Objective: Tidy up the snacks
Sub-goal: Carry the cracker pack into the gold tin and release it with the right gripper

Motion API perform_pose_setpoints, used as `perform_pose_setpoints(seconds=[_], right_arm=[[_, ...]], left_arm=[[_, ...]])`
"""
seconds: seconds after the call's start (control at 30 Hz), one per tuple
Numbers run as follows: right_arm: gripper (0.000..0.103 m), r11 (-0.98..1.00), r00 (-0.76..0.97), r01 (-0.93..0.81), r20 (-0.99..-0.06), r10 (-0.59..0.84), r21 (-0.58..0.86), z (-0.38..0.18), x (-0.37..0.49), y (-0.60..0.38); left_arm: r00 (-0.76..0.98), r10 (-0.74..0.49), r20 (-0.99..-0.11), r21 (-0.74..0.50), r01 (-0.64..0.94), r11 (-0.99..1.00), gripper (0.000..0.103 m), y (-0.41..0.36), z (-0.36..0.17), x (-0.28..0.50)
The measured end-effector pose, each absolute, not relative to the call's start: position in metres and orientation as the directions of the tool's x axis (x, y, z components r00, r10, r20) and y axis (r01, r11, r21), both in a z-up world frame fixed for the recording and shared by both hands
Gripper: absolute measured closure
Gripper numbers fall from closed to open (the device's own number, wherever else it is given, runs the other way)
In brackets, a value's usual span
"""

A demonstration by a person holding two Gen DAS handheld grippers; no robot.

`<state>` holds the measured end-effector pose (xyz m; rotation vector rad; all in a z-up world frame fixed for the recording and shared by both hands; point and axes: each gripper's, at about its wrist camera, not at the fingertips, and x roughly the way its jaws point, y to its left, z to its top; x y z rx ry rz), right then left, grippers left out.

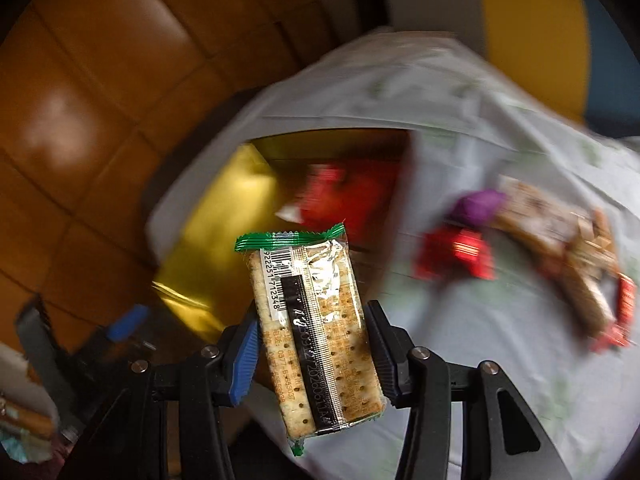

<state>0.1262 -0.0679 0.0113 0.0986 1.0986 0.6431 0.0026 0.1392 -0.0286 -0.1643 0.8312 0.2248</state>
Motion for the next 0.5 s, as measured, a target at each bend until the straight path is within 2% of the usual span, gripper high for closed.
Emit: perform_pose_setpoints(seconds=[0.2,0.4,0.5], right_arm=[[0.053,0.779,0.252,-0.486,-0.79,0.558,0.396,-0.003,0.123,-0.002],[0.053,0.814,0.183,-0.439,-0.849,0.496,0.381,-0.05,0.133,0.021],[0.052,0.837,0.226,-0.447,-0.866,0.447,0.316,-0.054,0.132,0.021]], left_arm=[[0.646,0.172,-0.744,-0.075,-0.336,0.939,0.046,0.163,-0.03,-0.004],[0.633,0.166,-0.756,-0.074,-0.335,0.939,0.046,0.165,-0.036,-0.002],[0.629,0.151,-0.762,-0.076,-0.319,0.945,0.046,0.161,-0.04,0.0]])
